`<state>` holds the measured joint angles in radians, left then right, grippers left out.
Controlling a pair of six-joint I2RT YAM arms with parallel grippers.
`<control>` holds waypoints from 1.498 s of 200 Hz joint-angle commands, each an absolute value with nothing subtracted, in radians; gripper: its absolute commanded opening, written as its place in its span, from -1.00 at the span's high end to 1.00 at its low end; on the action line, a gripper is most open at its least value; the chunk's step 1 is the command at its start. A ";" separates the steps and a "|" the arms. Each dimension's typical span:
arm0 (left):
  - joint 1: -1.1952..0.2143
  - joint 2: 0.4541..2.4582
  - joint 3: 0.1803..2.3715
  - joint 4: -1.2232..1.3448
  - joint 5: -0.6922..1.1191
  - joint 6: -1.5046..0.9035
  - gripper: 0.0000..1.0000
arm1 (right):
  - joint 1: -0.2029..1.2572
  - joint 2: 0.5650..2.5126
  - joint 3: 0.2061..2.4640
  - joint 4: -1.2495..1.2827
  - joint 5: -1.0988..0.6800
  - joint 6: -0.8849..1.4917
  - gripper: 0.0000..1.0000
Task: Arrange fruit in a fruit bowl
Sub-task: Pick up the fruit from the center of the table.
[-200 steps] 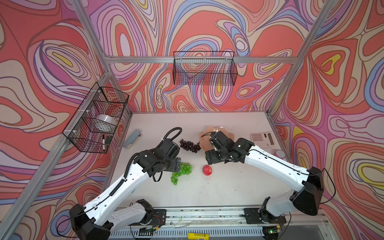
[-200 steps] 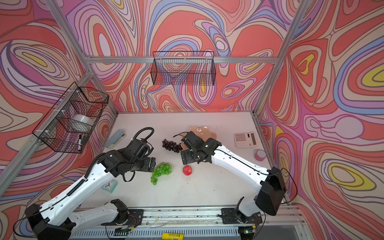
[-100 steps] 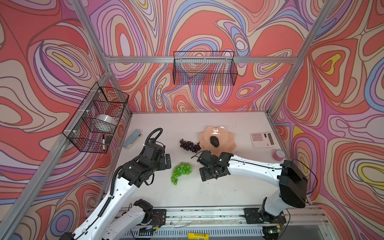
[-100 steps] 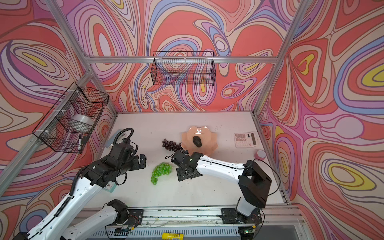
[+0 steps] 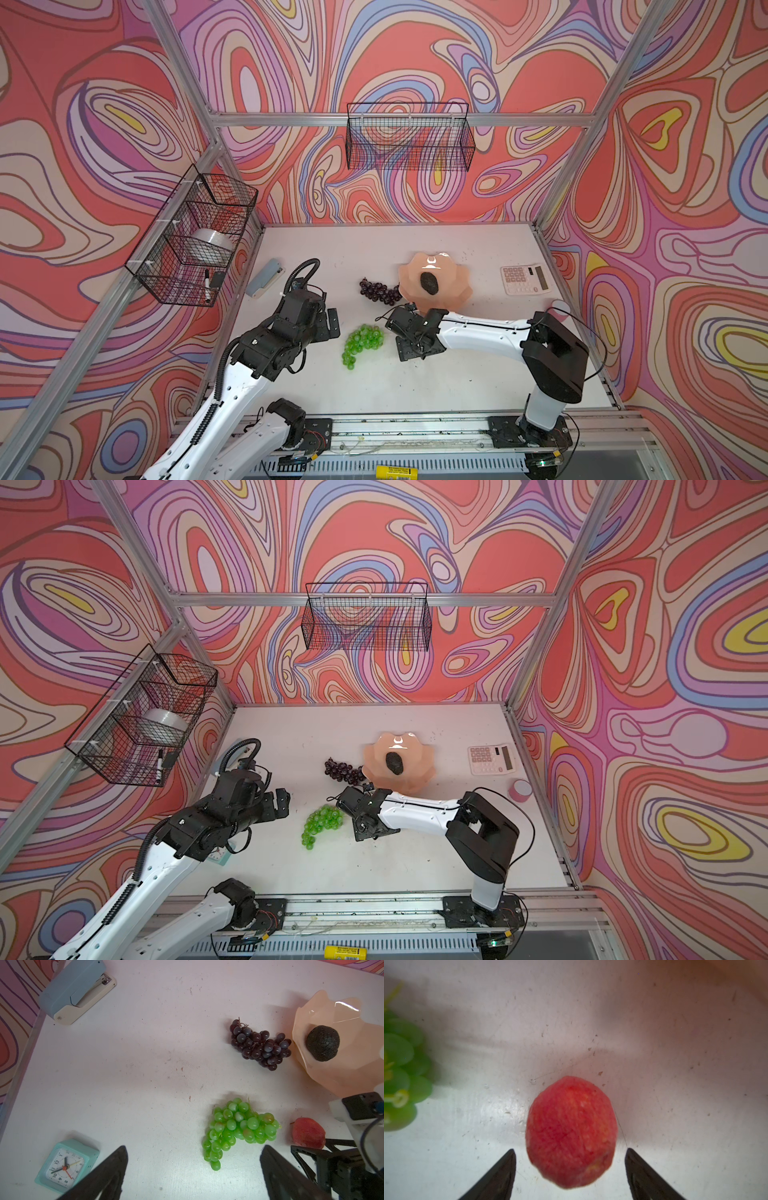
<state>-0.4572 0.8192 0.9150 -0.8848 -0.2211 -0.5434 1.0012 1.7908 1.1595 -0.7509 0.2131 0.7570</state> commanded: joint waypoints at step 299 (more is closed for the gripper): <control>-0.450 0.781 0.905 -0.892 -0.236 -0.561 -1.00 | 0.937 1.846 1.147 -0.637 0.281 0.654 -0.02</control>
<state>-0.4572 0.7925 0.9142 -0.8856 -0.2211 -0.5442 0.9424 1.8313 1.1454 -0.6384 0.2657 0.6704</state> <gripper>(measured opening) 0.994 0.557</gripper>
